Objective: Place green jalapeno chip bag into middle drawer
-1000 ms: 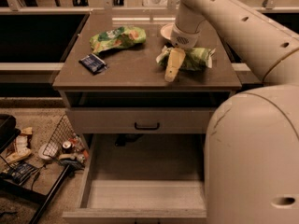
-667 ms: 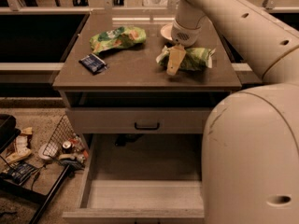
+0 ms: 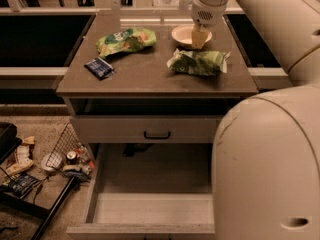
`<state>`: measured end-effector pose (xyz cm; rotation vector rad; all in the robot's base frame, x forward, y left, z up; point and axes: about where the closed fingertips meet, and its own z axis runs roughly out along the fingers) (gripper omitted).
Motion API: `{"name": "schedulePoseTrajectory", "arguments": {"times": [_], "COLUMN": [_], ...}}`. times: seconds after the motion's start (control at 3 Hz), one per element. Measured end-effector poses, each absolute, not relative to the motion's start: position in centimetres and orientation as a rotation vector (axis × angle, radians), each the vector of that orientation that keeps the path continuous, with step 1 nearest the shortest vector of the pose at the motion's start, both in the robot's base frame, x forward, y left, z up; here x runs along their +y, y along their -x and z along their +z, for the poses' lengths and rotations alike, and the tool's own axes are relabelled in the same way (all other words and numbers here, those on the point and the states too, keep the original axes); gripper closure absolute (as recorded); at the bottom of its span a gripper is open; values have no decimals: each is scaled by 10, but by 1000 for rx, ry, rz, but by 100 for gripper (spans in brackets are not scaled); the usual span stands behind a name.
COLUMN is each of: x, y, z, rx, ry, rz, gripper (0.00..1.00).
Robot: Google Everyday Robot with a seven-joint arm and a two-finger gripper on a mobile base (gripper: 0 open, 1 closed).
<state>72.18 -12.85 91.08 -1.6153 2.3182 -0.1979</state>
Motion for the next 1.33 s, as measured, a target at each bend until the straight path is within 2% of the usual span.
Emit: {"name": "schedulePoseTrajectory", "arguments": {"times": [0.33, 1.33], "x": [-126, -123], "y": [-724, -729], "z": [907, 908], "rx": [2315, 2304], "ry": [1617, 1623], "rz": [-197, -207], "gripper": [68, 1]}}
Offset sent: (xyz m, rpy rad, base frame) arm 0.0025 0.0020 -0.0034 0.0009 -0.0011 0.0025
